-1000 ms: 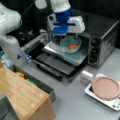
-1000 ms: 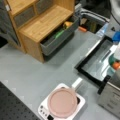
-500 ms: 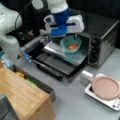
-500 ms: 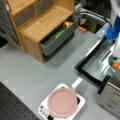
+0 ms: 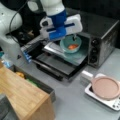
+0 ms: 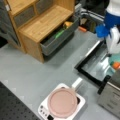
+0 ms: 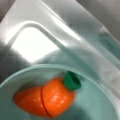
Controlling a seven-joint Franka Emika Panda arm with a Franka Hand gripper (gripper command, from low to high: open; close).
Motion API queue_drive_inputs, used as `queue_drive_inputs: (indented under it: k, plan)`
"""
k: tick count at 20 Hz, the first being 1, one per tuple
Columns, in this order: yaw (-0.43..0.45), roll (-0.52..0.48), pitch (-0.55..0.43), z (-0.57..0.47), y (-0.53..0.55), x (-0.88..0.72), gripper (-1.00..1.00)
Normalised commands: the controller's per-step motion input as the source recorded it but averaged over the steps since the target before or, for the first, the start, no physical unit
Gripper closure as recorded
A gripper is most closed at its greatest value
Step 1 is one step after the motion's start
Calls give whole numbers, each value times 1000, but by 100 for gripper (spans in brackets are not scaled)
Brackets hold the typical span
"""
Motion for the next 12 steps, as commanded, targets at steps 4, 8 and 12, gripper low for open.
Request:
queue_drive_inputs:
  k: [4,8,12]
  plan:
    - [495,-29,-61,20,-308,207,-100]
    - [381,-22,-40,14,-256,270,-100]
    - [311,-44,2,23,-216,370,-100]
